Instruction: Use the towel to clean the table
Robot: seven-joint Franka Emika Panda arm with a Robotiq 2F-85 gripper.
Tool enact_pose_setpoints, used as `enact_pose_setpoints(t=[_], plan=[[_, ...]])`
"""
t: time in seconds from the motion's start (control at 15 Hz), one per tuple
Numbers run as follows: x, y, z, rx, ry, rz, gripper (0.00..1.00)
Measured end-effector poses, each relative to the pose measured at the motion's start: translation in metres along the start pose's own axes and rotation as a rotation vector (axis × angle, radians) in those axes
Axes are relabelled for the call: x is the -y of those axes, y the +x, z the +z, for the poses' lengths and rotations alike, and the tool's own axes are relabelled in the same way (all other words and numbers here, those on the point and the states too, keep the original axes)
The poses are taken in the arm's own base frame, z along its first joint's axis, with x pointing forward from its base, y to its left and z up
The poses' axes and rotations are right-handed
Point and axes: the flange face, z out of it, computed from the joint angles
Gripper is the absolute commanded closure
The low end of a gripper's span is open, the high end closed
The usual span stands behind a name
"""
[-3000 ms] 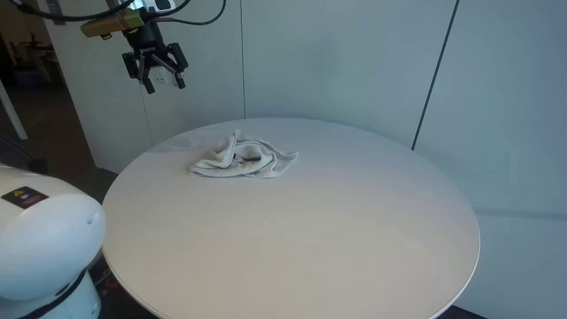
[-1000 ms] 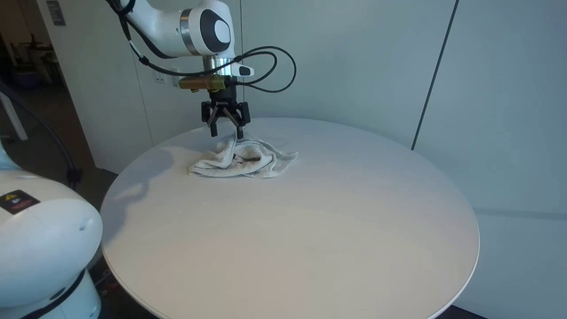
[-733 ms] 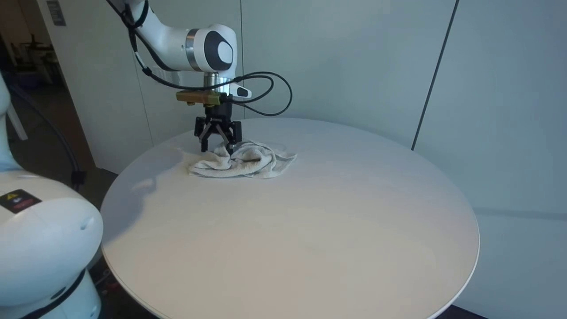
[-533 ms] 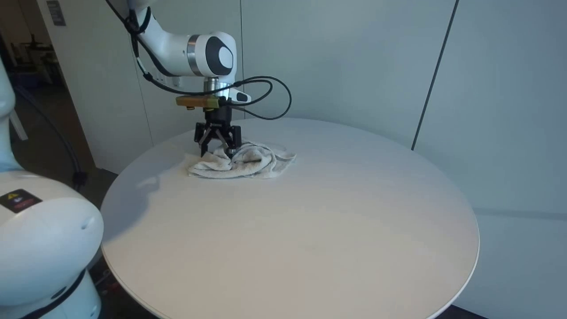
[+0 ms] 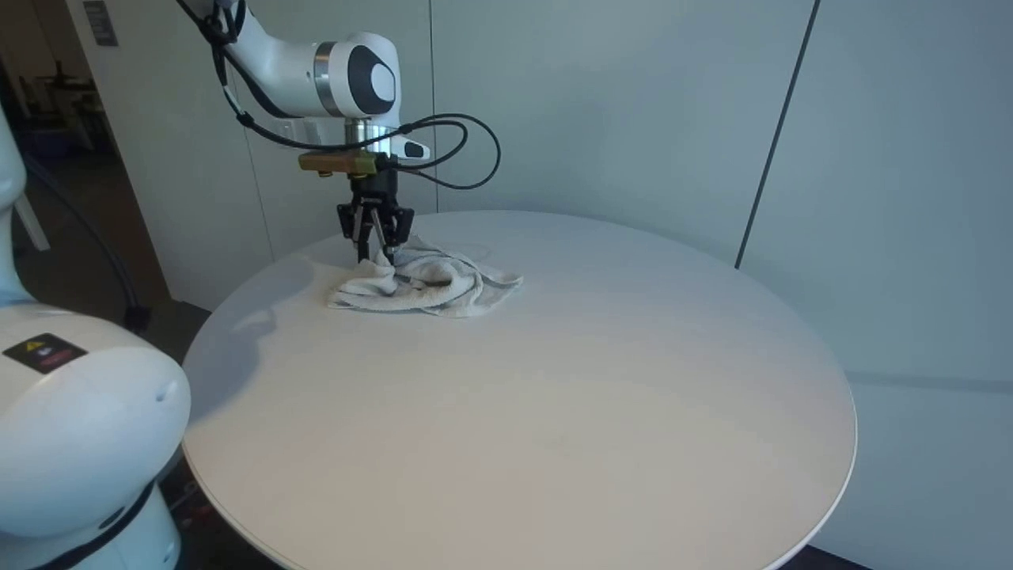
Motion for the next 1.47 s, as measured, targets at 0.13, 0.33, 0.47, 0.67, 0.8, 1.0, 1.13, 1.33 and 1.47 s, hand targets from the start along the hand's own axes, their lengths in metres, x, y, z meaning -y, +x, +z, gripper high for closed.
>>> enact_pose_setpoints(t=[0.13, 0.33, 0.47, 0.67, 0.8, 1.0, 1.13, 1.33, 1.47], plan=[[0.011, 0.001, -0.013, -0.039, 0.053, -0.017, 0.42], [0.013, 0.000, -0.025, -0.061, 0.089, -0.042, 0.42], [0.006, -0.008, -0.034, -0.044, -0.001, -0.043, 0.26], [0.003, -0.029, -0.062, -0.026, -0.121, -0.050, 0.04], [0.011, -0.042, -0.083, -0.056, -0.114, -0.109, 0.00], [0.017, -0.045, -0.096, -0.099, -0.081, -0.166, 0.00], [0.003, -0.036, -0.074, -0.048, -0.090, -0.137, 0.00], [-0.034, -0.014, -0.029, 0.055, -0.084, -0.045, 0.00], [-0.056, -0.002, -0.003, 0.093, -0.070, 0.002, 0.00]])
